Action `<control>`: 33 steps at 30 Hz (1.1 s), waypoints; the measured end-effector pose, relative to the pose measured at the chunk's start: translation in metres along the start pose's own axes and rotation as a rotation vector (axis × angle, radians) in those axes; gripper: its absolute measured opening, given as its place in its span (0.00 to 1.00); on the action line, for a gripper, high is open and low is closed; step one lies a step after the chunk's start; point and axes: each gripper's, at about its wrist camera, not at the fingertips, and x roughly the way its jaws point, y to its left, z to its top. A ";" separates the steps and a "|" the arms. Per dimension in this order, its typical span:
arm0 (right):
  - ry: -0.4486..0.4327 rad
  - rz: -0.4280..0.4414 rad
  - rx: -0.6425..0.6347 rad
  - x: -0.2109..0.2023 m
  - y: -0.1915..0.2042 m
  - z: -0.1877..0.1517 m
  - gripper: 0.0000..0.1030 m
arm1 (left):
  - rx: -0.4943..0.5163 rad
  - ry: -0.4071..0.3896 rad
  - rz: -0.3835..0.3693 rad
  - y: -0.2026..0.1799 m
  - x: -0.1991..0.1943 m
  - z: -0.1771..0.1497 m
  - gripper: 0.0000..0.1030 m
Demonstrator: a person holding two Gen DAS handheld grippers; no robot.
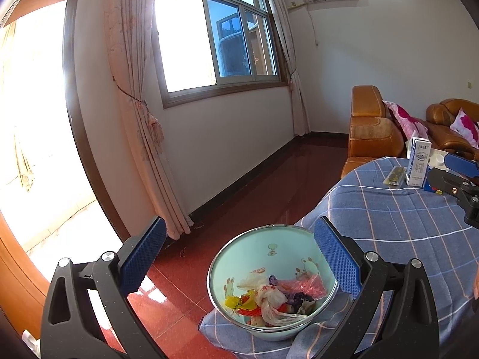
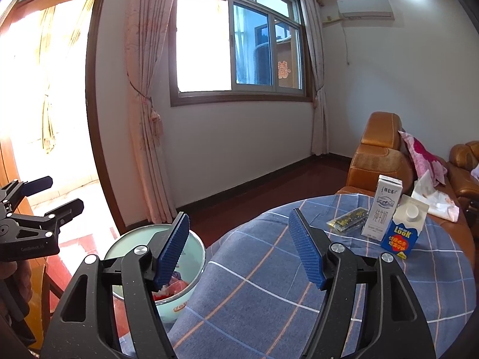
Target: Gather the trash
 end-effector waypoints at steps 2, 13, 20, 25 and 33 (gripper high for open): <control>-0.002 -0.001 0.001 0.000 -0.001 0.000 0.68 | 0.003 0.000 0.003 0.000 0.000 0.000 0.94; 0.000 -0.004 0.007 -0.004 0.000 -0.005 0.70 | 0.000 0.007 0.007 0.002 0.002 0.000 0.94; -0.007 -0.007 0.010 -0.009 0.003 -0.004 0.71 | -0.004 0.006 0.005 0.003 0.002 0.000 0.94; -0.018 -0.011 0.012 -0.013 0.001 -0.002 0.71 | -0.003 0.010 0.004 0.002 0.004 0.000 0.94; -0.037 -0.014 0.015 -0.020 0.000 0.000 0.74 | 0.022 -0.002 0.011 -0.004 0.002 0.001 0.94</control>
